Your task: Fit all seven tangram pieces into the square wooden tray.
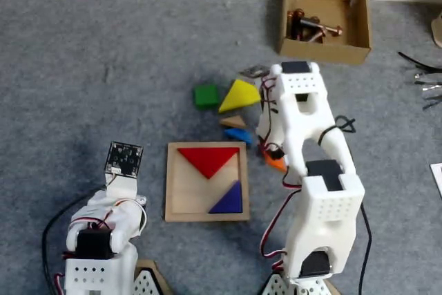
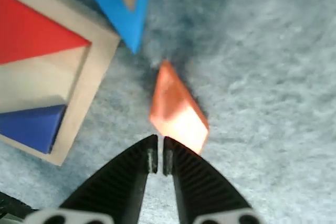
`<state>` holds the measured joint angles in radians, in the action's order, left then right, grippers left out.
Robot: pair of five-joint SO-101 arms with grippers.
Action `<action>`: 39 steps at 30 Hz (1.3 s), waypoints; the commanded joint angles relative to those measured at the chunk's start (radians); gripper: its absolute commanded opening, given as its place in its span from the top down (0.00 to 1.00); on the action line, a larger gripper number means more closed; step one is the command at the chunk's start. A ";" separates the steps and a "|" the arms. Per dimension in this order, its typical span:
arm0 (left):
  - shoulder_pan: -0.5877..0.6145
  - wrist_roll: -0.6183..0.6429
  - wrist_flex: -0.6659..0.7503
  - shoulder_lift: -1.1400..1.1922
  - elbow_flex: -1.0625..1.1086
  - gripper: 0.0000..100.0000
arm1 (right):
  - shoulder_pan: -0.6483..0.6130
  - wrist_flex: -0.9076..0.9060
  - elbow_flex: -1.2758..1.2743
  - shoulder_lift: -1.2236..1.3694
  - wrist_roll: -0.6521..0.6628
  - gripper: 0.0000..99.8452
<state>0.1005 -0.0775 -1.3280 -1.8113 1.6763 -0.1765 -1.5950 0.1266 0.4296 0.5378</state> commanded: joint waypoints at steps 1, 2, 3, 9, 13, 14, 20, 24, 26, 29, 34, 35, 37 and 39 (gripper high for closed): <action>-0.013 -0.003 -0.005 -0.007 0.019 0.99 | 0.018 0.004 0.047 -0.025 0.114 0.90; -0.013 -0.003 -0.005 -0.007 0.019 0.99 | 0.018 0.004 0.047 -0.025 0.146 0.88; -0.013 -0.003 -0.005 -0.007 0.019 0.99 | 0.018 0.005 0.047 -0.025 0.176 0.86; -0.013 -0.003 -0.005 -0.007 0.019 0.99 | 0.015 0.005 0.045 -0.025 0.356 0.84; -0.013 -0.003 -0.005 -0.007 0.019 0.99 | 0.015 0.001 0.042 -0.025 0.388 0.84; -0.013 -0.003 -0.005 -0.007 0.019 0.99 | 0.015 -0.008 0.042 -0.025 0.388 0.84; -0.013 -0.003 -0.005 -0.007 0.019 0.99 | -0.028 -0.045 0.042 -0.024 0.442 0.84; -0.013 -0.003 -0.005 -0.007 0.019 0.99 | -0.044 -0.007 -0.007 -0.005 0.476 0.84; -0.013 -0.003 -0.005 -0.007 0.019 0.99 | -0.054 0.027 -0.033 0.019 0.476 0.84; -0.013 -0.003 -0.005 -0.007 0.019 0.99 | -0.056 0.048 -0.045 0.056 0.476 0.84; -0.013 -0.003 -0.005 -0.007 0.019 0.99 | -0.058 0.047 -0.045 0.113 0.479 0.84; -0.013 -0.003 -0.005 -0.007 0.019 0.99 | -0.058 0.047 -0.045 0.127 0.479 0.84; -0.013 -0.003 -0.005 -0.007 0.019 0.99 | -0.056 0.047 -0.045 0.147 0.474 0.84; -0.013 -0.003 -0.005 -0.007 0.019 0.99 | -0.056 0.045 -0.044 0.151 0.474 0.84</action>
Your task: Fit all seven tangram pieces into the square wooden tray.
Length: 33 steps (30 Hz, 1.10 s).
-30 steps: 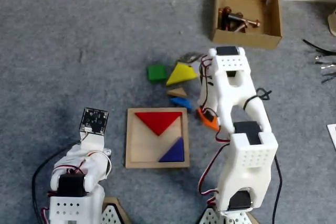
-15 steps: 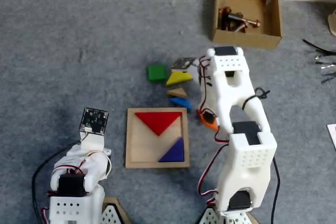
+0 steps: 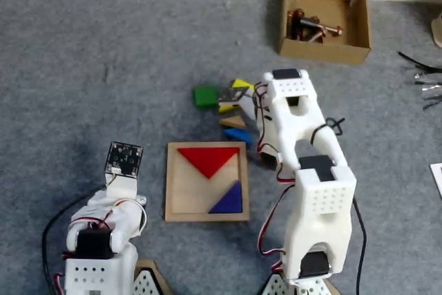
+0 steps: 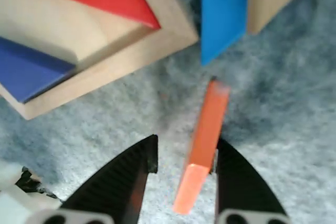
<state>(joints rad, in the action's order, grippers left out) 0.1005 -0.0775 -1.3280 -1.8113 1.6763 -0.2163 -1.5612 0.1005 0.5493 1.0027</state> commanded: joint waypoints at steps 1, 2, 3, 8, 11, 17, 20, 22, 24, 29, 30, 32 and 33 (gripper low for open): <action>-0.013 -0.003 -0.005 -0.007 0.019 0.99 | -0.016 0.012 -0.018 0.025 0.009 0.84; -0.013 -0.003 -0.005 -0.007 0.019 0.99 | -0.016 0.012 -0.018 0.015 0.008 0.84; -0.013 -0.003 -0.005 -0.007 0.019 0.99 | -0.016 0.012 -0.018 0.004 0.008 0.84; -0.013 -0.003 -0.005 -0.007 0.019 0.99 | -0.010 0.015 -0.018 -0.071 -0.044 0.84; -0.013 -0.003 -0.005 -0.007 0.019 0.99 | -0.013 0.015 -0.018 -0.090 -0.069 0.87; -0.013 -0.003 -0.005 -0.007 0.019 0.99 | -0.013 0.015 -0.018 -0.062 -0.068 1.00; -0.013 -0.003 -0.005 -0.007 0.019 0.99 | -0.012 0.015 -0.018 -0.056 -0.071 1.00; -0.013 -0.003 -0.005 -0.007 0.019 0.99 | -0.012 0.015 -0.018 -0.058 -0.071 1.00; -0.013 -0.003 -0.005 -0.007 0.019 0.99 | -0.012 0.008 -0.016 -0.059 -0.072 1.00; -0.013 -0.003 -0.005 -0.007 0.019 0.99 | -0.002 -0.027 0.084 -0.061 -0.219 1.00; -0.013 -0.003 -0.005 -0.007 0.019 0.99 | -0.004 -0.058 0.124 -0.061 -0.233 1.00; -0.013 -0.003 -0.005 -0.007 0.019 0.99 | -0.004 -0.134 0.205 -0.061 -0.250 1.00; -0.013 -0.003 -0.005 -0.007 0.019 0.99 | -0.005 -0.174 0.246 -0.061 -0.259 1.00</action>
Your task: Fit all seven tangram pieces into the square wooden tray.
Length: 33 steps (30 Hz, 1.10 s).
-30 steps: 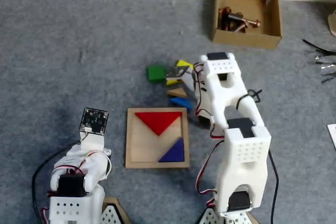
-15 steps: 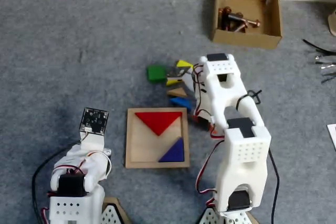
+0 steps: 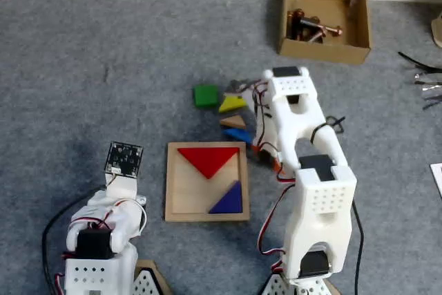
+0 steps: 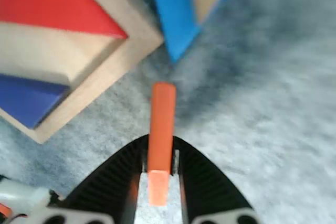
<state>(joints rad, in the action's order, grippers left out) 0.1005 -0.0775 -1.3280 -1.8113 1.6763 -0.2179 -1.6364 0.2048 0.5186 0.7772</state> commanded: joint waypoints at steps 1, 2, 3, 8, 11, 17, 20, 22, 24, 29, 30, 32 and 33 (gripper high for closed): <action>-0.013 -0.003 -0.005 -0.007 0.019 0.99 | -0.004 -0.124 0.182 -0.030 -0.046 1.00; -0.013 -0.003 -0.005 -0.007 0.019 0.99 | -0.001 -0.125 0.216 -0.031 -0.066 1.00; -0.013 -0.003 -0.005 -0.007 0.019 0.99 | 0.002 -0.124 0.243 -0.033 -0.094 1.00; -0.013 -0.003 -0.005 -0.007 0.019 0.99 | -0.005 -0.124 0.288 -0.110 -0.127 1.00; -0.013 -0.003 -0.005 -0.007 0.019 0.99 | -0.019 -0.124 0.288 -0.194 -0.183 1.00; -0.013 -0.003 -0.005 -0.007 0.019 0.99 | -0.101 -0.125 0.188 -0.392 -0.270 1.00; -0.013 -0.003 -0.005 -0.007 0.019 0.99 | -0.188 -0.124 0.048 -0.503 -0.276 1.00; -0.013 -0.003 -0.005 -0.007 0.019 0.99 | -0.240 -0.117 -0.038 -0.572 -0.276 1.00; -0.013 -0.003 -0.005 -0.007 0.019 0.99 | -0.269 -0.110 -0.113 -0.627 -0.276 1.00; -0.013 -0.003 -0.005 -0.007 0.019 0.99 | -0.278 0.010 -0.346 -0.742 -0.279 1.00; -0.013 -0.003 -0.005 -0.007 0.019 0.99 | -0.277 0.059 -0.410 -0.762 -0.282 1.00; -0.013 -0.003 -0.005 -0.007 0.019 0.99 | -0.275 0.171 -0.522 -0.805 -0.347 1.00; -0.013 -0.003 -0.005 -0.007 0.019 0.99 | -0.275 0.229 -0.573 -0.828 -0.390 1.00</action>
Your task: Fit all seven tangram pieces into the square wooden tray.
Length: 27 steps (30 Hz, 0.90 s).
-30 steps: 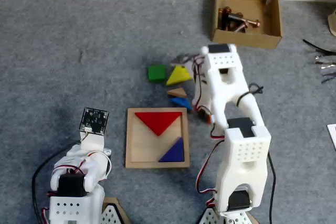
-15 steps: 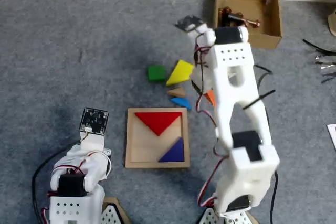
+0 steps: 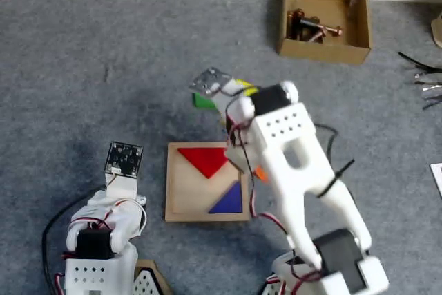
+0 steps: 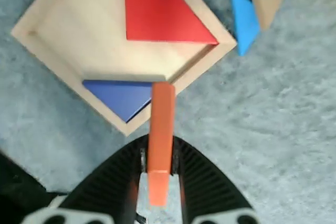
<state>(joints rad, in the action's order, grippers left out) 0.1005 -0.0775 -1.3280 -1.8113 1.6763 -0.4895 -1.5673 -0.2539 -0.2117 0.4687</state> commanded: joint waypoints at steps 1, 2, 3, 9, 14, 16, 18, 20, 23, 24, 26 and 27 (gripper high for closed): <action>-0.013 -0.003 -0.005 -0.007 0.019 0.99 | -0.007 0.213 -0.162 -0.120 -0.112 1.00; -0.013 -0.003 -0.005 -0.007 0.019 0.99 | -0.008 0.255 -0.205 -0.137 -0.133 1.00; -0.013 -0.003 -0.005 -0.007 0.019 0.99 | -0.015 0.288 -0.242 -0.150 -0.152 1.00; -0.013 -0.003 -0.005 -0.007 0.019 0.99 | -0.059 0.475 -0.361 -0.171 -0.285 1.00; -0.013 -0.003 -0.005 -0.007 0.019 0.99 | -0.062 0.598 -0.418 -0.171 -0.451 1.00; -0.013 -0.003 -0.005 -0.007 0.019 0.99 | -0.064 0.634 -0.443 -0.171 -0.486 1.00; -0.013 -0.003 -0.005 -0.007 0.019 0.99 | -0.062 0.659 -0.467 -0.171 -0.502 1.00; -0.013 -0.003 -0.005 -0.007 0.019 0.99 | -0.068 0.687 -0.501 -0.171 -0.503 1.00; -0.013 -0.003 -0.005 -0.007 0.019 0.99 | -0.093 0.731 -0.538 -0.179 -0.503 1.00; -0.013 -0.003 -0.005 -0.007 0.019 0.99 | -0.104 0.743 -0.547 -0.179 -0.503 1.00; -0.013 -0.003 -0.005 -0.007 0.019 0.99 | -0.114 0.779 -0.568 -0.179 -0.503 1.00; -0.013 -0.003 -0.005 -0.007 0.019 0.99 | -0.114 0.800 -0.582 -0.179 -0.503 1.00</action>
<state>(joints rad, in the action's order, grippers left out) 0.1005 -0.0775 -1.3280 -1.8113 1.6763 -0.5846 -0.8339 -0.8278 -0.3376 -0.0269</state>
